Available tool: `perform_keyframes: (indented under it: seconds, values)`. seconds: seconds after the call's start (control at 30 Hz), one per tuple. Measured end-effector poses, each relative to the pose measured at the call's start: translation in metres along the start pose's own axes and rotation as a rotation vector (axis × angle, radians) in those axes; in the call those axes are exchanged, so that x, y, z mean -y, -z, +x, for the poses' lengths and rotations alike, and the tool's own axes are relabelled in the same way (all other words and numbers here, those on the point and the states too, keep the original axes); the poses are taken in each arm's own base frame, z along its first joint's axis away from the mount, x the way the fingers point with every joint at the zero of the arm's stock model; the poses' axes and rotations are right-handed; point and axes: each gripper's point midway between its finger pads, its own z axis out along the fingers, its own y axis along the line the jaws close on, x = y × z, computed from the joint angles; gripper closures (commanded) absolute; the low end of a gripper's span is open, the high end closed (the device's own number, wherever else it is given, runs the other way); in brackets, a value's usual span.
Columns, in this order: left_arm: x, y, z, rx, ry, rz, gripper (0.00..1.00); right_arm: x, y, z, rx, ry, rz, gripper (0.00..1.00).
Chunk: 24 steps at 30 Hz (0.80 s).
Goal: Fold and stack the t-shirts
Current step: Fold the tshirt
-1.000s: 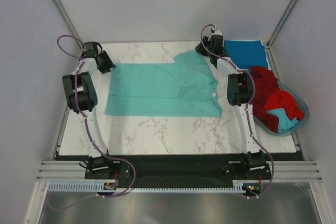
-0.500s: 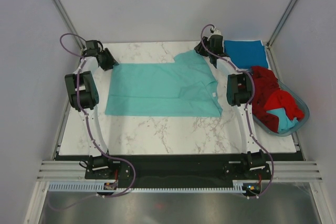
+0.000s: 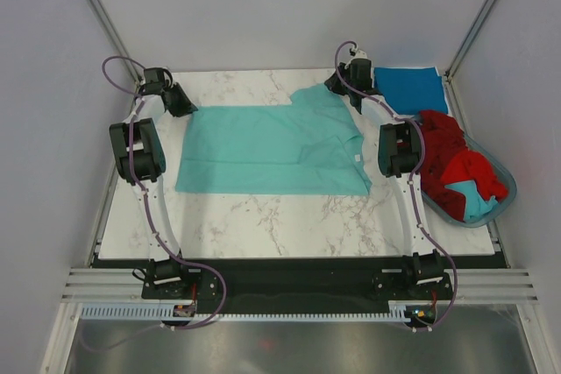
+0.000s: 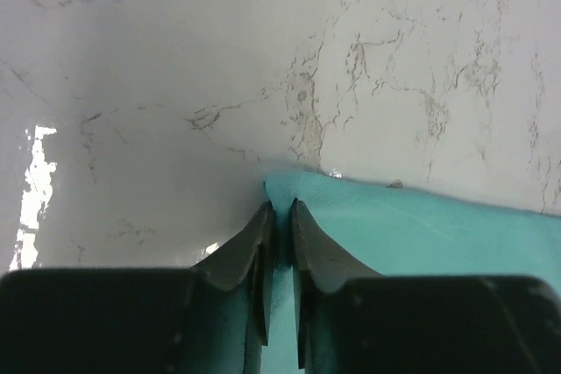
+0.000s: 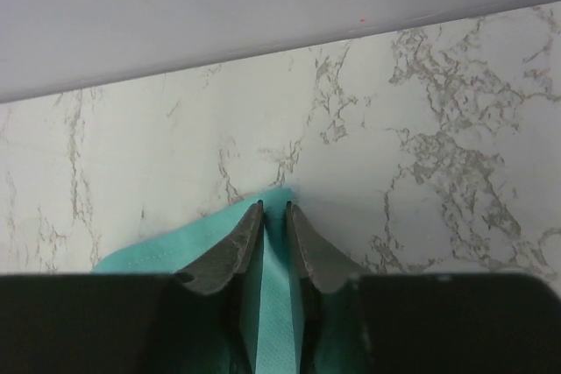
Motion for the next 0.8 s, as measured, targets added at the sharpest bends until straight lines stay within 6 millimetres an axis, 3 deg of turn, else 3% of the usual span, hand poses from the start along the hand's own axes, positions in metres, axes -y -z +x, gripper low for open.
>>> perform_keyframes:
  seconds: [0.07, 0.1, 0.4, 0.57, 0.67, 0.8]
  values:
    - [0.000, -0.001, 0.001, -0.004, 0.001, 0.003, 0.96, 0.000, 0.000, 0.002, -0.007, 0.000, 0.000, 0.95]
    - [0.000, -0.001, 0.001, -0.005, 0.002, 0.004, 0.98, 0.001, 0.000, 0.003, -0.011, 0.002, 0.001, 1.00]
    - [0.002, 0.000, 0.003, -0.017, 0.005, 0.021, 0.98, -0.007, -0.001, 0.002, 0.018, 0.078, -0.072, 1.00]
    - [-0.003, 0.003, 0.003, -0.016, 0.013, 0.009, 0.98, -0.012, 0.014, 0.003, 0.025, 0.140, -0.101, 1.00]
    - [-0.008, 0.006, 0.002, -0.016, 0.021, 0.000, 0.98, -0.020, 0.032, -0.009, 0.057, 0.171, -0.116, 1.00]
    - [-0.014, 0.012, 0.000, -0.015, 0.033, -0.010, 0.98, -0.041, 0.058, -0.042, 0.141, 0.214, -0.164, 1.00]
